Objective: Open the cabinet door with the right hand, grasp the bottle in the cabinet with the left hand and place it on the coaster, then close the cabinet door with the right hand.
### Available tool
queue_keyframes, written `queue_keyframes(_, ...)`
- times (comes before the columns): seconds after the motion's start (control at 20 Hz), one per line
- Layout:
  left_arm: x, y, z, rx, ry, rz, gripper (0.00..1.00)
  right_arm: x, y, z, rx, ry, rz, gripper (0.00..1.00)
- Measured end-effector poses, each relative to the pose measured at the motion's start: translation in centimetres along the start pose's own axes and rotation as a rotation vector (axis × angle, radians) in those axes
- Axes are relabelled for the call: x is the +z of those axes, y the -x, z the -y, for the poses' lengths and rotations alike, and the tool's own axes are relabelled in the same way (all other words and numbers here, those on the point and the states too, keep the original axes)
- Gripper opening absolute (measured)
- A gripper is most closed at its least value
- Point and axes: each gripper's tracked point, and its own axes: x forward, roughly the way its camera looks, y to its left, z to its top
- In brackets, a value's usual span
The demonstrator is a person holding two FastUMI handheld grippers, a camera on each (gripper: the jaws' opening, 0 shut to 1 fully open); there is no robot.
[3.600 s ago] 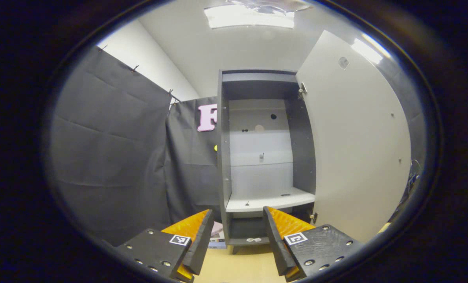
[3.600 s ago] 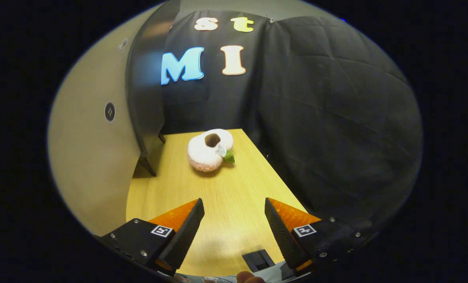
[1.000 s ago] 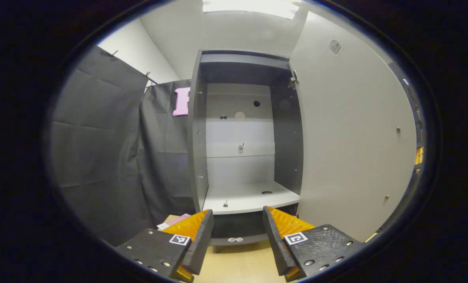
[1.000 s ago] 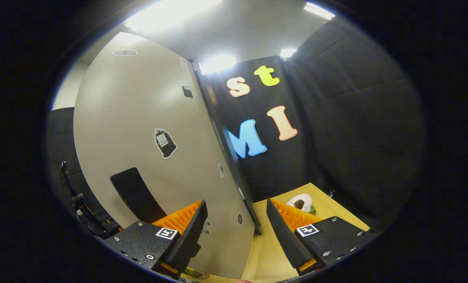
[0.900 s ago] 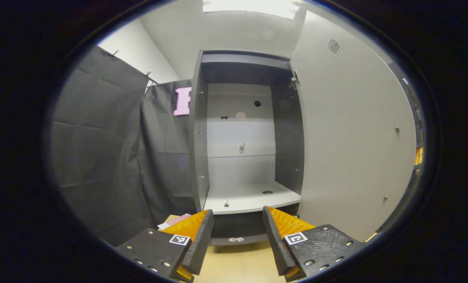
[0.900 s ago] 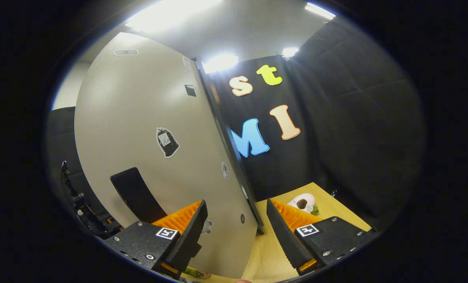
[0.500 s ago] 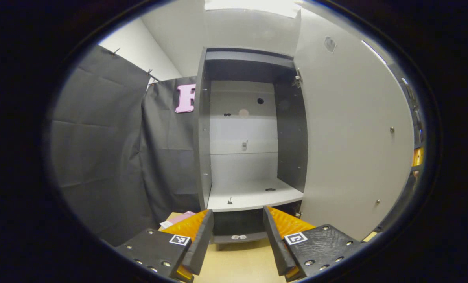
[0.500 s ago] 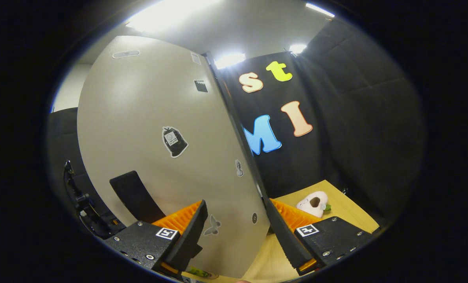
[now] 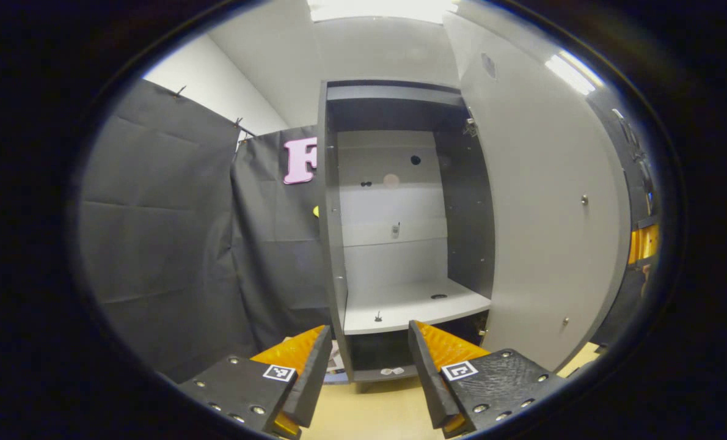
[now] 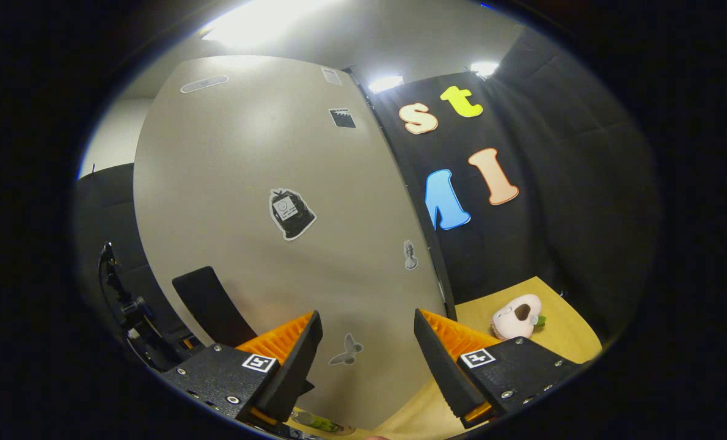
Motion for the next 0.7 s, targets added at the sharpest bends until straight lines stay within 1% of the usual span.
queue_keyframes(0.25, -0.1, 0.3, -2.1, 0.049, -0.023, 0.002, 0.77, -0.6, -1.4, -1.5, 0.052, 0.005, -0.015, 0.94)
queue_keyframes(0.5, -0.5, 0.4, -4.0, 0.087, -0.017, -0.005, 0.77, -0.9, -3.2, -3.3, 0.103, 0.000, -0.036, 0.94)
queue_keyframes(0.7, -0.6, 0.6, -6.2, 0.135, -0.021, -0.003, 0.77, -1.8, -4.2, -4.4, 0.142, 0.019, -0.056, 0.94)
